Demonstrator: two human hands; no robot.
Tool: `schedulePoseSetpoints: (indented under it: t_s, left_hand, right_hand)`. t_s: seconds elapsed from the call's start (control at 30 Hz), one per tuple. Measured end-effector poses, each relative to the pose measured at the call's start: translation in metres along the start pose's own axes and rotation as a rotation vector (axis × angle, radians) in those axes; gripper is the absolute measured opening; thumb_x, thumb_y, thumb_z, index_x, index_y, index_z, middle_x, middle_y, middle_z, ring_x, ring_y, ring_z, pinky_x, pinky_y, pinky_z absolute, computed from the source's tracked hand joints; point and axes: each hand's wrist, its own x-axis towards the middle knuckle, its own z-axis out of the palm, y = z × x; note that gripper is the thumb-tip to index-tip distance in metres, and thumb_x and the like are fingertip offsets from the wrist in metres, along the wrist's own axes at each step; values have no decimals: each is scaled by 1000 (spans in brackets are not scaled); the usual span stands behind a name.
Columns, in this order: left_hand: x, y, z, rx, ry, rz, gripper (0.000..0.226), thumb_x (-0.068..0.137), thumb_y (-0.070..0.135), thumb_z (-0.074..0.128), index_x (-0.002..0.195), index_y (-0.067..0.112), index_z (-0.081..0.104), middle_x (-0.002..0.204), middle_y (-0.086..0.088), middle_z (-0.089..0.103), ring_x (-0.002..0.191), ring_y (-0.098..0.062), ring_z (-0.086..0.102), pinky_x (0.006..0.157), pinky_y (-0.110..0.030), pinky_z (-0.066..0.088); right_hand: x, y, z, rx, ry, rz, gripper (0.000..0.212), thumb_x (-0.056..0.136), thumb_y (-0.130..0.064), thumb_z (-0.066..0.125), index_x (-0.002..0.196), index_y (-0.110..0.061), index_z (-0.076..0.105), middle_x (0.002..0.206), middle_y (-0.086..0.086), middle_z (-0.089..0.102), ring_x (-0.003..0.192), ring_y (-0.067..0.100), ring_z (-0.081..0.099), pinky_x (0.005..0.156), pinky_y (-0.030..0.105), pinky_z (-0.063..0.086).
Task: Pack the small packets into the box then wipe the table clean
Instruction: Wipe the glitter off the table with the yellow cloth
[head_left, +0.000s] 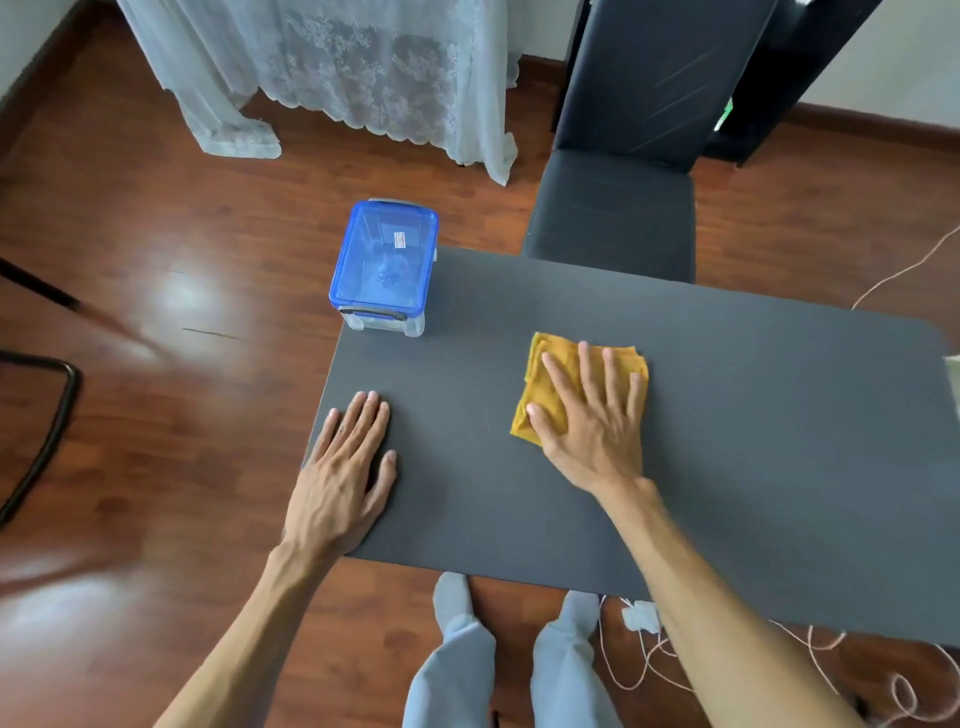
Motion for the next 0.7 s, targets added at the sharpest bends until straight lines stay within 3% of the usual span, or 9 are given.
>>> schedulePoseSetpoints:
  t_s: [0.13,0.23,0.3,0.4,0.47,0.53,0.7]
  left_hand:
    - [-1,6,4,24,-20,-24,60,101,35,28,152,4,27,162,-9,21,152,-18,10,125,-37,8]
    - [-1,22,8,13,-32,-47,62,100,36,26,153,4,22,163,-8,15,153,-22,6,124,-35,4]
    - [-2,37,12,33,-36,-28,62,100,35,27,153,4,24,162,-10,16,153,-24,7,124,-38,6]
    - [0,51,18,44,-32,-27,62,99,36,29,153,5,26,162,-11,18,152,-25,9,124,-41,9]
    - [8,59,22,60,-31,-12,63,98,37,30,153,6,25,163,-10,18,153,-24,9,124,-42,10]
    - [16,70,28,68,-38,-1,64,98,37,31,153,6,25,163,-11,18,153,-24,9,124,-43,12]
    - [30,106,40,67,-42,-8,63,98,36,30,153,4,26,162,-11,18,153,-23,8,123,-42,13]
  right_hand:
    - [-37,-45,27,32,-2,-333,64,102,-55,38,162,-37,22,173,-1,15,160,28,8,127,59,7]
    - [-107,-4,34,6,-29,-462,63,102,-58,36,161,-44,17,173,-7,11,160,23,6,127,56,9]
    - [-128,55,24,-10,-58,-396,65,99,-68,36,159,-49,20,173,-9,11,160,22,8,125,58,15]
    - [-100,125,-1,-27,-52,-137,67,96,-76,32,157,-51,23,173,-8,11,160,25,10,125,60,14]
    - [-57,120,-12,-39,3,38,67,96,-72,32,158,-47,26,172,-4,16,159,30,13,126,61,10]
    - [-31,86,-10,-11,22,60,66,97,-64,35,159,-42,29,172,-2,18,159,30,14,126,61,8]
    - [-103,48,23,72,-7,-395,62,101,-52,41,160,-45,21,173,-7,14,160,24,7,128,55,4]
